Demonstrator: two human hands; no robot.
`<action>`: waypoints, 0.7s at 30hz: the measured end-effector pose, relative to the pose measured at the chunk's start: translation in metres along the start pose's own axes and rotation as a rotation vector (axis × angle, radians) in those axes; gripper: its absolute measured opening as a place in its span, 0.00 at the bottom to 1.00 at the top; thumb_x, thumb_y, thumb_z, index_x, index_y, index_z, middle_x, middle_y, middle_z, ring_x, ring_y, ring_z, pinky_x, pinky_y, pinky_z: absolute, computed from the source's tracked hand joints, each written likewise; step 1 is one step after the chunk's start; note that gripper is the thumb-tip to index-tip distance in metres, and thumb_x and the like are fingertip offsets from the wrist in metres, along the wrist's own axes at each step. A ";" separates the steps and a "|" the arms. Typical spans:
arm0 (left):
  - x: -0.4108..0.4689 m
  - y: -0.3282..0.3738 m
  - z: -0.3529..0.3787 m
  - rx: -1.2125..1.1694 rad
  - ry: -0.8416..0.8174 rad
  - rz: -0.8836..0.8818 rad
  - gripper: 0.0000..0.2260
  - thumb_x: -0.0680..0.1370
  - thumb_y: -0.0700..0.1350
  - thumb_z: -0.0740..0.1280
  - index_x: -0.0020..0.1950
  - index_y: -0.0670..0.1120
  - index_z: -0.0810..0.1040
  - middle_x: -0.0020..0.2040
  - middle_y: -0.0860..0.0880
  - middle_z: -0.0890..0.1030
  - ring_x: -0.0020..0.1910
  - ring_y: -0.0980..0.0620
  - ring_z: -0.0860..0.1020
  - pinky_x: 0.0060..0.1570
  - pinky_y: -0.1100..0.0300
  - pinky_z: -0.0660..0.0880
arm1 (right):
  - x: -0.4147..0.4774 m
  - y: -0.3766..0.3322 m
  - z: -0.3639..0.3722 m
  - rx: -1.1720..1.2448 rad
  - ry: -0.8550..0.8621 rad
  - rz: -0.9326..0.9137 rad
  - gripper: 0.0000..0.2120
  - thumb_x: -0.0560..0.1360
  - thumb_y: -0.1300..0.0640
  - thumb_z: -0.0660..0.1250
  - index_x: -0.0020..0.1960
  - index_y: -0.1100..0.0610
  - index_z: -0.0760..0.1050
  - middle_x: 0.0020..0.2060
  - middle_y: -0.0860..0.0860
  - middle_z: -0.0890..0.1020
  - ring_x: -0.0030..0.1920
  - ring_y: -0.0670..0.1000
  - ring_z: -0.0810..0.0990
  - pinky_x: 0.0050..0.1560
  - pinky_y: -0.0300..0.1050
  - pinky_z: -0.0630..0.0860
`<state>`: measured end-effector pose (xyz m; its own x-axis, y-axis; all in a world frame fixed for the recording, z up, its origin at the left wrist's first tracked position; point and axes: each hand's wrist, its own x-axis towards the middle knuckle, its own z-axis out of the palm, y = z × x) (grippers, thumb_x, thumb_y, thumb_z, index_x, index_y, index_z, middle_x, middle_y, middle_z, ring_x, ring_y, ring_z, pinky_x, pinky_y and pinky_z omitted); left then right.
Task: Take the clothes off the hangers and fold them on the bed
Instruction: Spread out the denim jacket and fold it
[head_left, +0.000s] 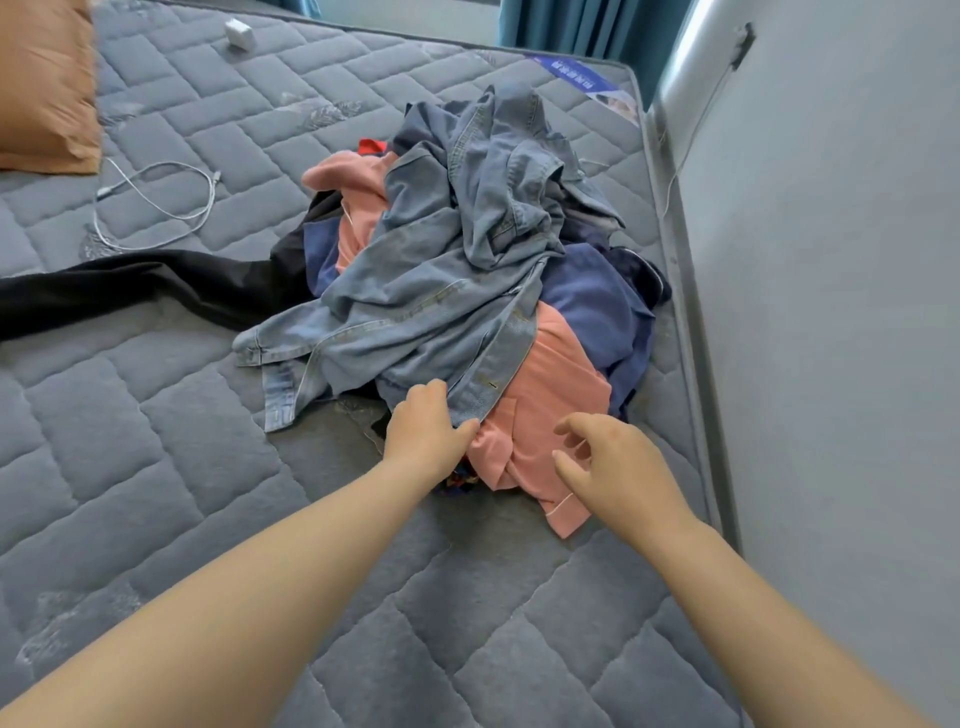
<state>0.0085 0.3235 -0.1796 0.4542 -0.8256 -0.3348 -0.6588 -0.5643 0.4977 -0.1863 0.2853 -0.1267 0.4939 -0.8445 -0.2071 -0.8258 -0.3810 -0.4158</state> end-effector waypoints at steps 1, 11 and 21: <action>0.006 0.000 0.005 0.016 0.003 0.010 0.19 0.75 0.54 0.68 0.57 0.42 0.71 0.56 0.43 0.74 0.56 0.42 0.75 0.53 0.50 0.73 | 0.002 0.000 0.003 0.003 0.001 0.001 0.14 0.75 0.54 0.66 0.60 0.51 0.77 0.50 0.47 0.81 0.49 0.47 0.78 0.52 0.47 0.76; 0.046 -0.003 0.015 0.047 0.026 0.078 0.04 0.77 0.45 0.66 0.47 0.44 0.77 0.49 0.46 0.79 0.53 0.44 0.76 0.47 0.54 0.70 | 0.020 0.004 0.012 0.045 0.019 0.021 0.13 0.76 0.53 0.66 0.60 0.51 0.77 0.49 0.46 0.81 0.49 0.46 0.78 0.52 0.46 0.76; -0.052 -0.058 -0.028 -0.086 -0.111 0.251 0.06 0.75 0.42 0.68 0.41 0.46 0.72 0.39 0.53 0.73 0.41 0.53 0.72 0.41 0.61 0.66 | 0.072 -0.039 0.012 0.399 0.088 0.230 0.15 0.78 0.44 0.62 0.54 0.55 0.77 0.46 0.43 0.80 0.46 0.43 0.75 0.45 0.23 0.65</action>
<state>0.0403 0.3992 -0.1686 0.2116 -0.9376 -0.2759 -0.6866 -0.3435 0.6408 -0.1155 0.2436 -0.1362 0.2710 -0.9253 -0.2652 -0.7336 -0.0202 -0.6792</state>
